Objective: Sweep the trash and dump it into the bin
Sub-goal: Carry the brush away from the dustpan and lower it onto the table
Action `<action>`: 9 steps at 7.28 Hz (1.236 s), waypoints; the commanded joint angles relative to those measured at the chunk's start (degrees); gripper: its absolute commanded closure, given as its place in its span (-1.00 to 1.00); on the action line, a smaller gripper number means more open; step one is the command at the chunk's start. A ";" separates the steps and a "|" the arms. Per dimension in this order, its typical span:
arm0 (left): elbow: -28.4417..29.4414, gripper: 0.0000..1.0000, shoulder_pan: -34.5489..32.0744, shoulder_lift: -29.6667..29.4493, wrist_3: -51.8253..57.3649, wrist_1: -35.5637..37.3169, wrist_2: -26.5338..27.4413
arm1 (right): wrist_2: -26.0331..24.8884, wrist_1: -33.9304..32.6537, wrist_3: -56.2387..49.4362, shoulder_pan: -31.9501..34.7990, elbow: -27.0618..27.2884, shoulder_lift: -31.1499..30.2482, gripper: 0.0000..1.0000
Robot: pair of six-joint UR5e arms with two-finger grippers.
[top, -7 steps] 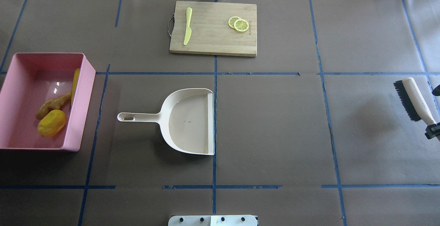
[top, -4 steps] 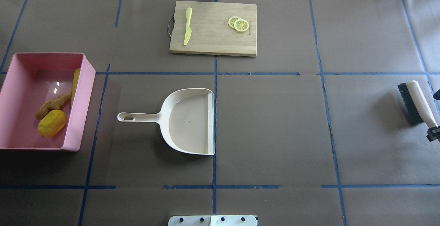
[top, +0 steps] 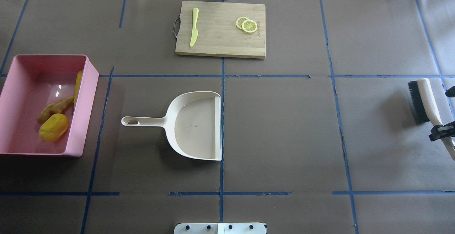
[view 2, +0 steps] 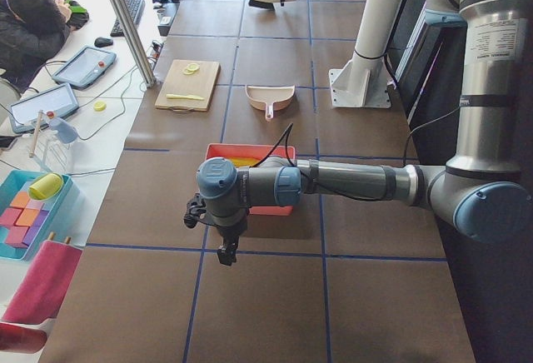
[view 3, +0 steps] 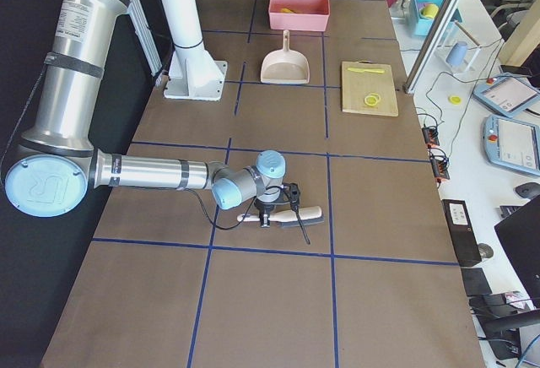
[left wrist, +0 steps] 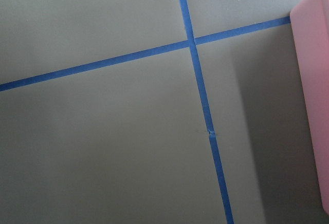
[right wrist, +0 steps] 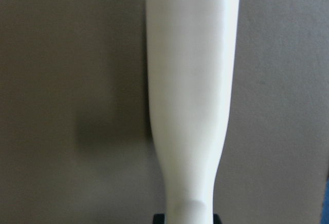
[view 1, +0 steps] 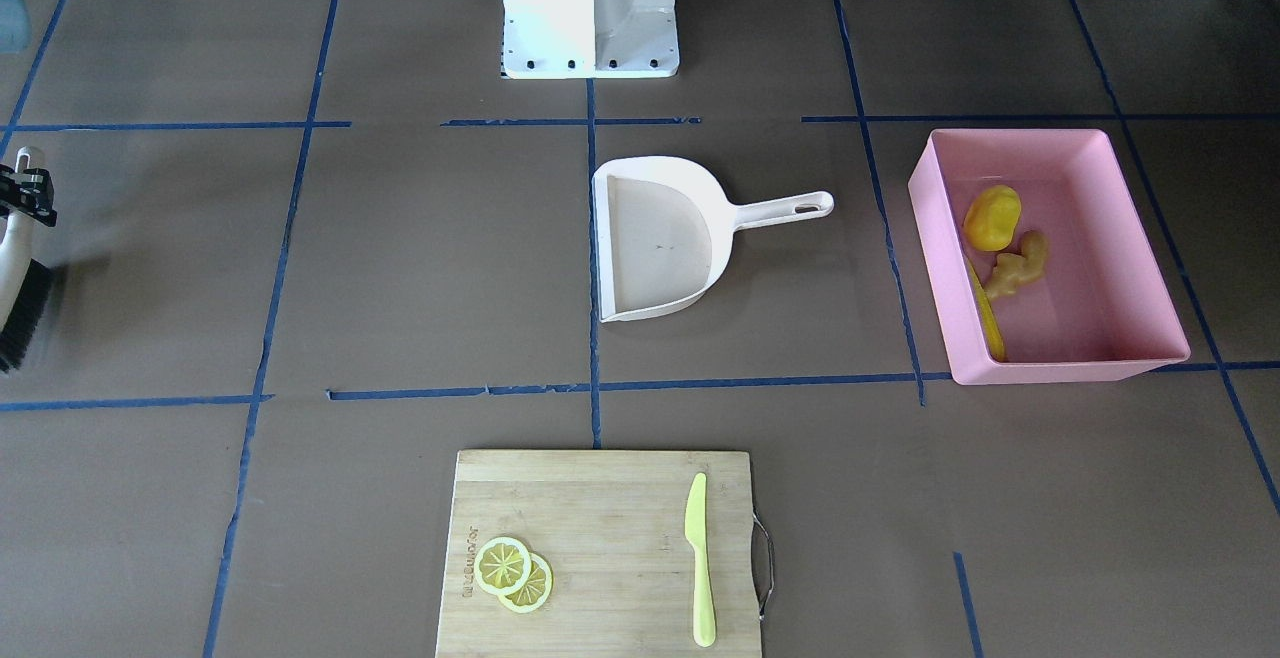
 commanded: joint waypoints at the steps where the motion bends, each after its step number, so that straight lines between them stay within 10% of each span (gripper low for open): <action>1: 0.00 -1.00 0.00 0.03 0.09 0.06 -0.08 | 1.92 0.15 0.27 0.35 1.54 -0.26 -1.00; 6: 0.70 -1.00 0.00 0.03 0.00 -0.37 -0.25 | 5.00 -1.52 -3.05 5.00 3.92 -0.44 -1.00; 9: 0.26 -1.00 0.00 0.12 0.09 -0.11 -0.25 | 5.17 -19.91 -31.45 21.73 4.45 -0.18 -1.00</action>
